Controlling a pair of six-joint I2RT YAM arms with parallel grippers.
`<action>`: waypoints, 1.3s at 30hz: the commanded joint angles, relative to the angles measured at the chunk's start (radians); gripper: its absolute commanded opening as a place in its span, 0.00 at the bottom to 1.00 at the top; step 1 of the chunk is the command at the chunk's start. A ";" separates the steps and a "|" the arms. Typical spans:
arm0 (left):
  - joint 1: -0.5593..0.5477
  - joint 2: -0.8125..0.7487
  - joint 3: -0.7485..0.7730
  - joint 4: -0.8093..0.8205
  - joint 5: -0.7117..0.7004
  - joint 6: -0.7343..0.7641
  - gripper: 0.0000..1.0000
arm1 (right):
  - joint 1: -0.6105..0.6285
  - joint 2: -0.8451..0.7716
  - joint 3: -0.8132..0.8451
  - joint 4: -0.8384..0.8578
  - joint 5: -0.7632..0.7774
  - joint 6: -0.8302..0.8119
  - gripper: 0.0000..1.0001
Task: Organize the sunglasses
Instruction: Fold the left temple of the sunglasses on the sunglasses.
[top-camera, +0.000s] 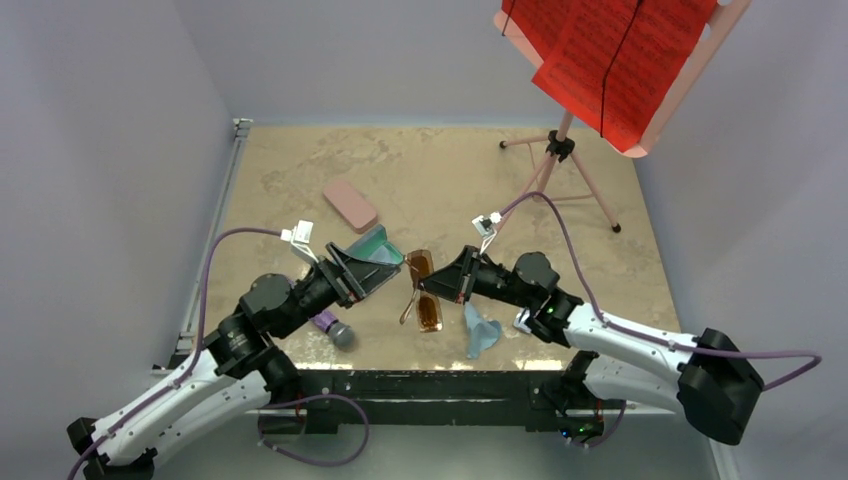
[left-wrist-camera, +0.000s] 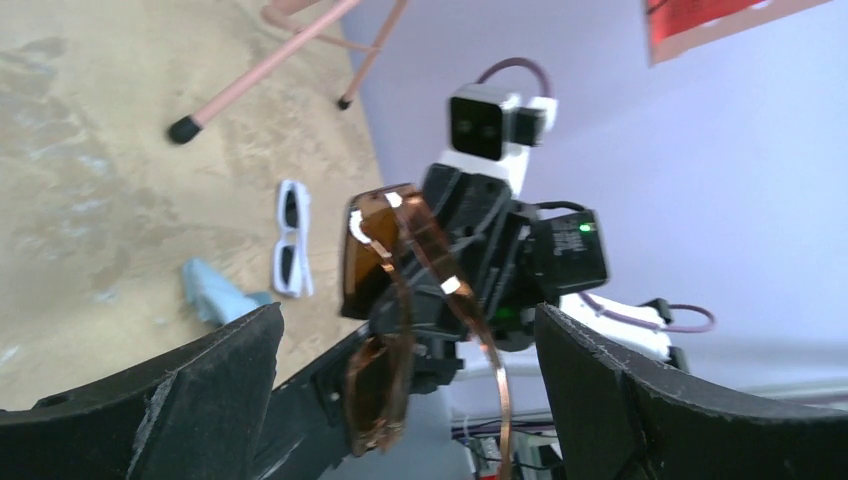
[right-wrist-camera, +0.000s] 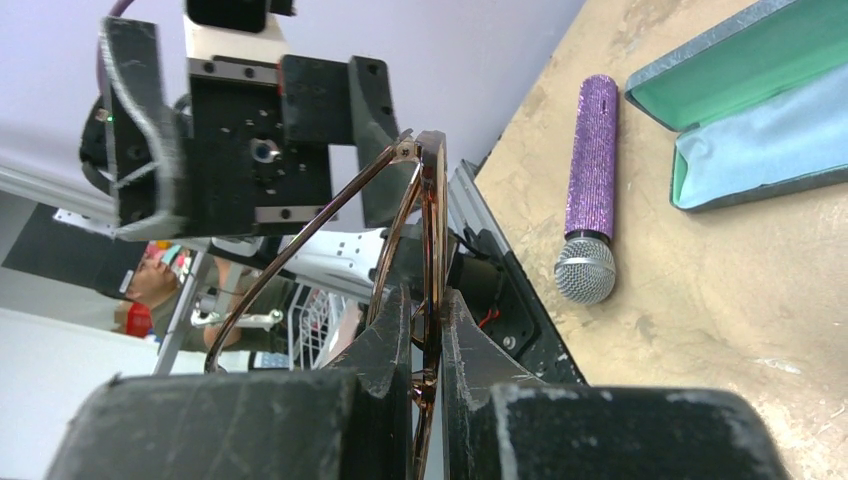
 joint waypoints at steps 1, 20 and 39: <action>-0.004 0.009 -0.019 0.176 0.071 -0.038 1.00 | 0.003 0.032 0.061 0.048 -0.052 -0.052 0.00; -0.005 0.216 -0.015 0.228 0.368 0.082 1.00 | 0.020 -0.109 0.061 0.051 -0.003 -0.061 0.00; -0.005 0.216 0.079 0.027 0.380 0.155 1.00 | 0.020 -0.124 0.129 -0.116 0.000 -0.131 0.00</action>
